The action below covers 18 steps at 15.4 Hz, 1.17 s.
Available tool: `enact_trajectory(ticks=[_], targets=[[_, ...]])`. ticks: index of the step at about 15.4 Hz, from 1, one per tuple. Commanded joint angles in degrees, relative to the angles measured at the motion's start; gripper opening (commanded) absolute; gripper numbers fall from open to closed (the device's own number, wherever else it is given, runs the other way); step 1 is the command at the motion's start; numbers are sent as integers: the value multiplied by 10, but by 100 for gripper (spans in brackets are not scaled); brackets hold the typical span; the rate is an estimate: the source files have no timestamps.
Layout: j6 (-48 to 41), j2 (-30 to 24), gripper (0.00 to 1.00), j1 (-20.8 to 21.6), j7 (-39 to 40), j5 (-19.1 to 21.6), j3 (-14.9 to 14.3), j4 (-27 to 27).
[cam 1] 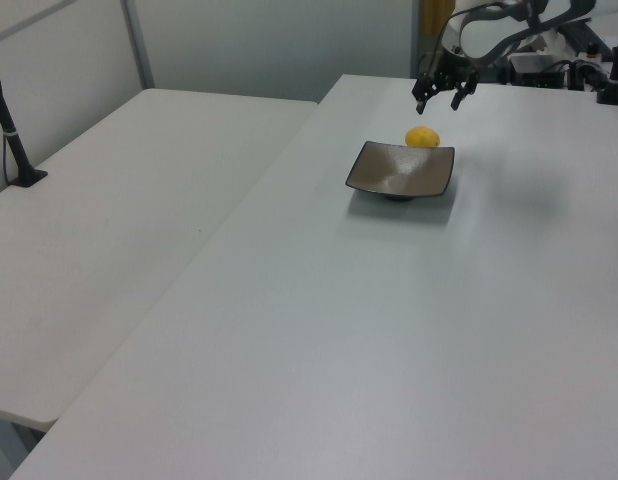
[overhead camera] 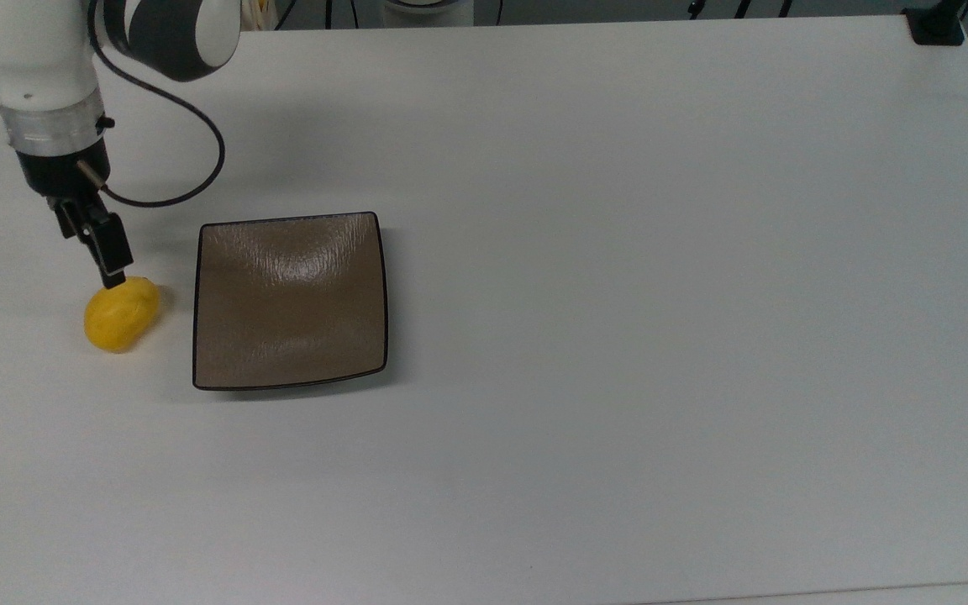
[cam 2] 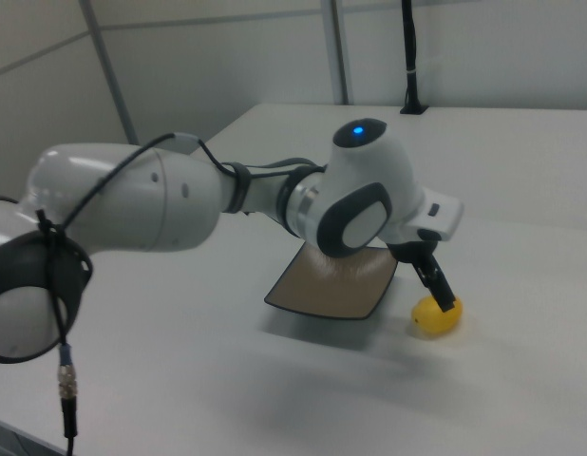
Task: Put potatoes on a ceramic plate
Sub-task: 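Close the gripper around the yellow potato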
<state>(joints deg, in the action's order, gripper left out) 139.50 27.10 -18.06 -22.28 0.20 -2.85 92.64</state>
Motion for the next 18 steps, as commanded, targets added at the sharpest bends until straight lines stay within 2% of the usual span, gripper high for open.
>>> enact_trajectory(ticks=[1,7,10,12,14,16,18], targets=[[18,74,100,-2,-11,-13,-1,-72],[50,105,100,-6,-12,-15,0,-76],[50,115,100,-4,-12,-30,2,-84],[50,115,87,-4,-13,-37,4,-84],[50,116,65,-4,-13,-42,6,-84],[50,117,56,-4,-13,-42,6,-84],[51,122,39,-4,-12,-49,6,-84]])
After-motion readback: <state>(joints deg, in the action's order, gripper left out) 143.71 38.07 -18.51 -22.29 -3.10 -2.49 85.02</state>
